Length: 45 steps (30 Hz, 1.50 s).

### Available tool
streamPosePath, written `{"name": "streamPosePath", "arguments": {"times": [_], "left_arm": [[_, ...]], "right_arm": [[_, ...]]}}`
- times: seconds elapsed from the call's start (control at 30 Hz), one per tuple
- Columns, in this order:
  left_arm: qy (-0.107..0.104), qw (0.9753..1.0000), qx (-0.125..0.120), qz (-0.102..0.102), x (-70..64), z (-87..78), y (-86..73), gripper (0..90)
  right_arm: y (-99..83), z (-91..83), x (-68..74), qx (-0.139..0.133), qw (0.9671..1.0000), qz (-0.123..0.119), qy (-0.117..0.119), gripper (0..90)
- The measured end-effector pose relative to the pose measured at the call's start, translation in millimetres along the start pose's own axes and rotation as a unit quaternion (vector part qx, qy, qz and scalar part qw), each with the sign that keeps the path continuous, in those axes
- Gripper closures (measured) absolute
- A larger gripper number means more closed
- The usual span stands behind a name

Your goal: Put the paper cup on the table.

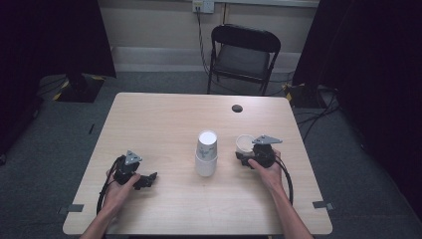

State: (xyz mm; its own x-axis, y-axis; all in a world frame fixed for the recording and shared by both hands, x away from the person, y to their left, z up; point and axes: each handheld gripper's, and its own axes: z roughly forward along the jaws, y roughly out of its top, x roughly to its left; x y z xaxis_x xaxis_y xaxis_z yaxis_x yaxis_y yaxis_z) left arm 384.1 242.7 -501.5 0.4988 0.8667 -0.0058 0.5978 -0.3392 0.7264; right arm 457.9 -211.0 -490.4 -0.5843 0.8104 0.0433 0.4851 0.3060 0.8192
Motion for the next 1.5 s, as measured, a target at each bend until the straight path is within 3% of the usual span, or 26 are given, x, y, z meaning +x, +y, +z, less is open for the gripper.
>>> {"name": "streamPosePath", "arguments": {"times": [0.13,0.4,0.77,0.9,1.07,1.37,1.5], "left_arm": [[0.0,1.0,0.0,0.0,0.1,0.3,0.1,5.3],[-0.001,1.0,0.0,0.003,0.7,0.3,0.1,5.3],[0.001,1.0,0.0,-0.001,1.4,-4.5,-4.5,5.2],[0.003,1.0,0.001,-0.002,2.1,-7.0,-6.8,5.2],[0.006,1.0,0.0,-0.007,1.6,-8.1,-8.1,5.1],[0.009,0.9999,0.004,-0.009,2.8,-8.3,-8.5,2.6],[0.004,1.0,0.002,-0.008,3.4,-9.0,-9.4,2.7]], "right_arm": [[2.1,-3.1,1.2,-0.003,1.0,0.001,0.006,14.8],[2.3,-16.2,3.3,-0.001,0.9999,0.011,0.009,14.9],[-5.8,-55.5,4.5,-0.005,0.9998,0.015,-0.013,14.8],[-14.5,-72.1,3.7,0.002,0.9994,0.005,-0.033,14.8],[-31.5,-88.5,-2.6,0.016,0.9982,0.023,-0.053,15.9],[-62.9,-103.9,-15.6,0.06,0.9949,0.032,-0.074,15.6],[-72.4,-107.4,-23.5,0.069,0.992,0.041,-0.097,15.4]]}}
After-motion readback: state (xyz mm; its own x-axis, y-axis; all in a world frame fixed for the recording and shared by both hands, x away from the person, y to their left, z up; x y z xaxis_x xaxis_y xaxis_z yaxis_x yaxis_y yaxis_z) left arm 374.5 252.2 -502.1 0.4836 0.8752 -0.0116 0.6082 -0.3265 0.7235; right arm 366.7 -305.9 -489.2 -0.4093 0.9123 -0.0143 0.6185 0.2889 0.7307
